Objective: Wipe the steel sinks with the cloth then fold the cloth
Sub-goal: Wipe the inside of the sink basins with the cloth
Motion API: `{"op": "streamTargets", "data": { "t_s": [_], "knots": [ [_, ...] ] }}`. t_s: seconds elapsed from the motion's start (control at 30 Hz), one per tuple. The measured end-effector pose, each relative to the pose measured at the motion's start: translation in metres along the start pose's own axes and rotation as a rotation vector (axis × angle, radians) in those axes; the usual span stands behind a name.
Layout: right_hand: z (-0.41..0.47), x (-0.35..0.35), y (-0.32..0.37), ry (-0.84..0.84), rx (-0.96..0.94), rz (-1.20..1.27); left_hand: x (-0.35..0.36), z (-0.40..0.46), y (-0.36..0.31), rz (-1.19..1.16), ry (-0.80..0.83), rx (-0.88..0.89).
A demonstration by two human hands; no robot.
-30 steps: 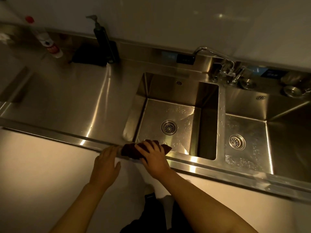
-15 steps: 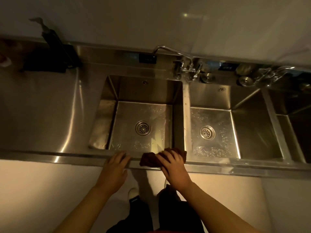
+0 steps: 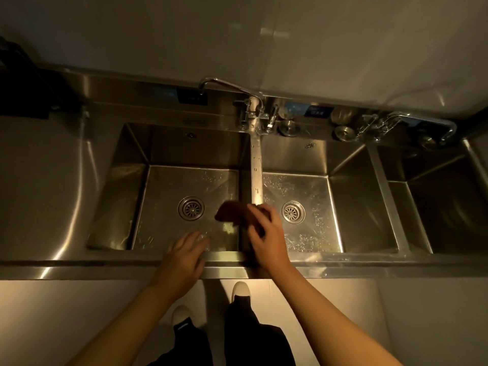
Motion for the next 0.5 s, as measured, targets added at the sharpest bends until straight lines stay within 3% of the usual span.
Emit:
{"op": "streamTargets", "data": {
  "t_s": [0.07, 0.13, 0.3, 0.5],
  "knots": [
    [0.015, 0.003, -0.008, -0.044, 0.151, 0.097, 0.001, 0.007, -0.009, -0.029, -0.011, 0.005],
    [0.016, 0.010, -0.024, 0.020, 0.182, -0.022, 0.003, 0.012, -0.016, -0.050, -0.014, 0.000],
    [-0.020, 0.021, -0.065, 0.229, 0.043, -0.484, 0.014, 0.017, -0.027, -0.036, 0.055, 0.008],
    [-0.021, 0.023, -0.070, 0.298, -0.077, -0.476, 0.043, 0.016, -0.050, 0.024, 0.288, 0.100]
  ]
}}
Point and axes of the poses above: each hand's wrist, its own z-axis towards the middle knuckle, its own x-axis out of the palm, y = z × x, the point moved 5 cm from there along z, towards the middle knuckle, and after that the axes turned 14 degrees about -y, right-handed, at the moved point
